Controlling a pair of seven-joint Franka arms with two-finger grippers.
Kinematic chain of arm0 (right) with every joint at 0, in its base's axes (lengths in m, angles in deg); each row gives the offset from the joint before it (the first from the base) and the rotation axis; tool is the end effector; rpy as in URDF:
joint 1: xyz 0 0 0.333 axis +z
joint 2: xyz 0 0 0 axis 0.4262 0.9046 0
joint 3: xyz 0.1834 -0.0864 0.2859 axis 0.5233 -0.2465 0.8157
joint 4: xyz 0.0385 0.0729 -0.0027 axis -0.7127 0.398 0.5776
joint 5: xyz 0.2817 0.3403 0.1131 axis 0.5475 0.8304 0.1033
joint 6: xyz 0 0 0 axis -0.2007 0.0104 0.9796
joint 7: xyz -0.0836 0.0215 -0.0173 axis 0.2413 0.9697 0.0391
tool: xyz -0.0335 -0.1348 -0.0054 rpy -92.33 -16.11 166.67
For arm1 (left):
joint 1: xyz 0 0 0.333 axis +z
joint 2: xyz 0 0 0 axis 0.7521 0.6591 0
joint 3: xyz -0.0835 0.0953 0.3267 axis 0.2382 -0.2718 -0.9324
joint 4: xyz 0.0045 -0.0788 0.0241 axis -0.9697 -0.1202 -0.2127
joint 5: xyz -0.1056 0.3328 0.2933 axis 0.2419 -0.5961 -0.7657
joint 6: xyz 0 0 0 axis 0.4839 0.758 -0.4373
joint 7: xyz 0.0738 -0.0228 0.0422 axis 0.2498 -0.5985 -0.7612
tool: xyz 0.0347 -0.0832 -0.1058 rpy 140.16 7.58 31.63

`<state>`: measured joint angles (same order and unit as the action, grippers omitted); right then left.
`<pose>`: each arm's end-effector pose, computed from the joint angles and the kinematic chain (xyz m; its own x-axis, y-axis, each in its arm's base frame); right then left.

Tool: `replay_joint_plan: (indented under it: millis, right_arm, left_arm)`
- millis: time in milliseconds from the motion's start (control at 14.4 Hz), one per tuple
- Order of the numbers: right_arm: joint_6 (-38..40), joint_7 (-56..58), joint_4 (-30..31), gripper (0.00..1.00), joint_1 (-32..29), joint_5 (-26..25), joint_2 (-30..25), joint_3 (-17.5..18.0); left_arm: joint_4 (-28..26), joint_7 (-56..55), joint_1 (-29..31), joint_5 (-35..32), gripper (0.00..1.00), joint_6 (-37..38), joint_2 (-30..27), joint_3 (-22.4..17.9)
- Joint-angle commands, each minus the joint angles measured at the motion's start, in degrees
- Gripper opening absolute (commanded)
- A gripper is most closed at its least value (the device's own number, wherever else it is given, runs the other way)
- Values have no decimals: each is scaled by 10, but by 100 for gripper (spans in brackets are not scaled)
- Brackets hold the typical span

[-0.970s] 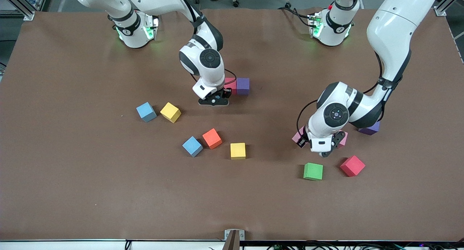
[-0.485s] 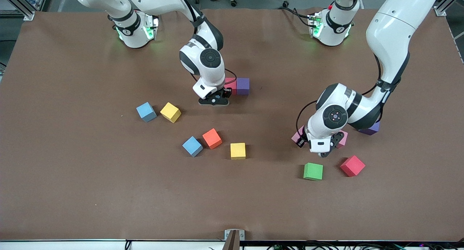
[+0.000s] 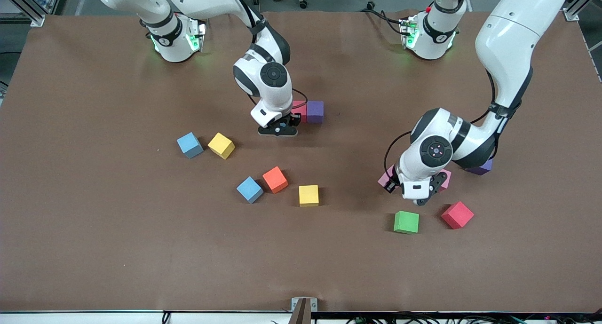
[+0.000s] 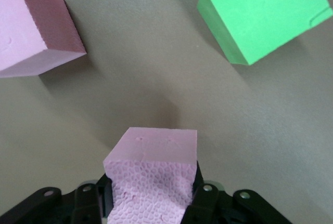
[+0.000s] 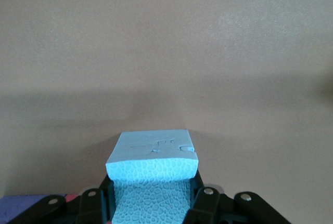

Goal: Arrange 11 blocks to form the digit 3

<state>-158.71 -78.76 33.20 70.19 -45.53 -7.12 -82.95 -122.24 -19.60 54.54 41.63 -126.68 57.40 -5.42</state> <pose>0.4358 0.4975 0.1584 0.9982 -0.0373 -0.0466 -0.0361 -0.9990 0.0251 0.6639 -0.2633 0.1924 0.7034 0.7090 -0.0513 0.7067 -0.7052 -0.0573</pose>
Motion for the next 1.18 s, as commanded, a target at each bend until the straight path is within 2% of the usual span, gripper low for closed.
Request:
replay_joint_plan:
  millis: [0, 277, 970, 1039, 1108]
  right_arm:
    - [-7, -11, 26, 2, 8, 17, 5, 7]
    - [-7, -11, 25, 3, 8, 17, 5, 7]
    - [-6, -7, 19, 17, 8, 16, 6, 7]
    - [-6, -6, 19, 42, 8, 16, 6, 7]
    - [-6, -3, 19, 98, 7, 15, 6, 6]
  left_arm:
    - [9, -3, -9, 2, 13, 10, 5, 1]
    - [12, -3, -8, 5, 12, 11, 4, 1]
    - [26, -1, -9, 5, 12, 11, 13, 1]
    - [27, 0, -9, 6, 12, 11, 13, 1]
    - [32, 0, -10, 6, 12, 11, 16, 1]
